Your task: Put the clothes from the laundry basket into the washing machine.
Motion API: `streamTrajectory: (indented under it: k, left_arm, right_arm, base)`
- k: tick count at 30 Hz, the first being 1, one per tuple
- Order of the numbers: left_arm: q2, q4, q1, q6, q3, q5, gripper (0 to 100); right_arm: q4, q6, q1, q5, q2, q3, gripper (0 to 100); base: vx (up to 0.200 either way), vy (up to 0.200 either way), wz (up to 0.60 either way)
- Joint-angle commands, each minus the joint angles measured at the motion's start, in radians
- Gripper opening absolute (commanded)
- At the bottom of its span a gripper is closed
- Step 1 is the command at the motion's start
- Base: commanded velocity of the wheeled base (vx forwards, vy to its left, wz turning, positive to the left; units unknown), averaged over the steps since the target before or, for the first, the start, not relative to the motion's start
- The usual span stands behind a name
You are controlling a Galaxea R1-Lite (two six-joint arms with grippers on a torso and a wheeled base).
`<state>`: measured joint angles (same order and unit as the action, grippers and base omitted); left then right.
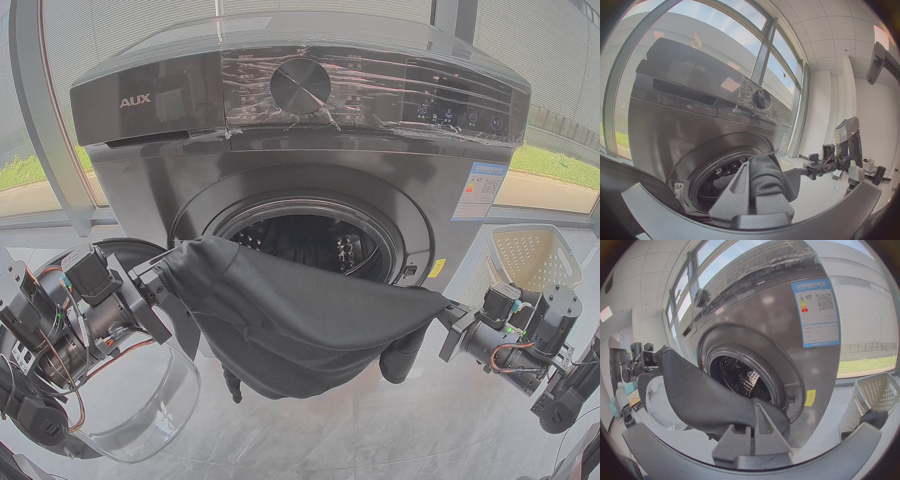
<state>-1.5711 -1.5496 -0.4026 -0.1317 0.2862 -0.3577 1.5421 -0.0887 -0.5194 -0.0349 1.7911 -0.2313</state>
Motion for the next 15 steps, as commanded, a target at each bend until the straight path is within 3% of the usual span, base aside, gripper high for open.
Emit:
streamTrajectory:
  k: [1, 8, 15]
  left_arm:
    - [0.005, 0.0, 0.001, -0.002, 0.005, 0.0, 0]
    - [-0.001, 0.002, 0.004, 0.006, -0.018, 0.002, 0]
    - [-0.007, 0.002, 0.024, 0.009, -0.036, 0.003, 0]
  right_arm:
    - [0.004, -0.002, -0.002, 0.013, -0.021, -0.017, 0]
    - [0.0, -0.011, -0.007, 0.076, -0.025, -0.079, 0]
    - [-0.005, -0.022, 0.024, 0.081, -0.041, -0.143, 0]
  base:
    - [0.0, 0.0, 0.0]
    - [0.0, 0.0, 0.0]
    - [0.0, 0.0, 0.0]
